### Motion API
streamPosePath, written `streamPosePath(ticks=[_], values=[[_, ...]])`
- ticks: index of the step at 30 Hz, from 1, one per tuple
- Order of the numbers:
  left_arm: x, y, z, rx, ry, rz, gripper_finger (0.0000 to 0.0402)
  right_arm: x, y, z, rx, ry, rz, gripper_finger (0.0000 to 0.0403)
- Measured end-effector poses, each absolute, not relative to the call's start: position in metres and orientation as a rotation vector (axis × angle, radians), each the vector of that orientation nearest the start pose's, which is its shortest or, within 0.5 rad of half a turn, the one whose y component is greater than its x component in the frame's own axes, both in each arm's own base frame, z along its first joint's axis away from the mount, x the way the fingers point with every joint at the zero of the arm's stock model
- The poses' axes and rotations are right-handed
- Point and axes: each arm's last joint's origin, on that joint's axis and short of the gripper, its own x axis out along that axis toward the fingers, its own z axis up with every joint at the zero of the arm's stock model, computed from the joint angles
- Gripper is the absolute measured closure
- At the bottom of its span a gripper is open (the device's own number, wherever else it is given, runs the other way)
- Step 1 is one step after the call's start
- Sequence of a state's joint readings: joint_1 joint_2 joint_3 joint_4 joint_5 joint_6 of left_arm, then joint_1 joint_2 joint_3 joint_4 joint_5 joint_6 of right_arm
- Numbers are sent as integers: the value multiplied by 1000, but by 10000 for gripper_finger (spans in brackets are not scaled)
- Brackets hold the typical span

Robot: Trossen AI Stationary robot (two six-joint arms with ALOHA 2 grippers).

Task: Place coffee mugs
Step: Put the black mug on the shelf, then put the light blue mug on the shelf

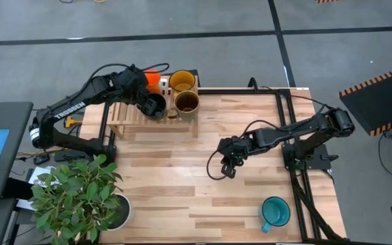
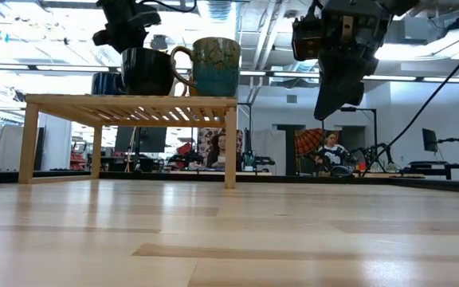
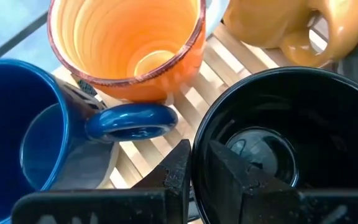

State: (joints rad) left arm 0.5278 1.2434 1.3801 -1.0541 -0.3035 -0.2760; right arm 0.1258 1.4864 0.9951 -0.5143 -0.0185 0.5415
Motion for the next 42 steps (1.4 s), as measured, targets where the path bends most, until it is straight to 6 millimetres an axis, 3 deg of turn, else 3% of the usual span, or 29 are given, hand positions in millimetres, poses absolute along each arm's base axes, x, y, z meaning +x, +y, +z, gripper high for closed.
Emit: streamPosePath(ticks=[7,17,21,25,29,33,38,42], values=[[190,121,373,-336,817,904,355,292,34,222,446,1011,-152,349],[168,110,391,-336,706,917,262,292,29,223,430,1017,-146,349],[154,98,409,-400,549,830,246,290,24,247,417,1066,-74,349],[137,79,435,-409,310,709,245,270,26,280,465,1199,-27,357],[122,61,456,-364,69,630,244,241,51,288,522,1381,9,386],[113,49,468,-323,-91,543,244,217,94,280,559,1522,-1,386],[115,42,474,-263,-133,449,244,190,151,273,654,1616,14,386],[124,43,475,-220,-135,428,244,176,177,275,743,1619,-13,386]])
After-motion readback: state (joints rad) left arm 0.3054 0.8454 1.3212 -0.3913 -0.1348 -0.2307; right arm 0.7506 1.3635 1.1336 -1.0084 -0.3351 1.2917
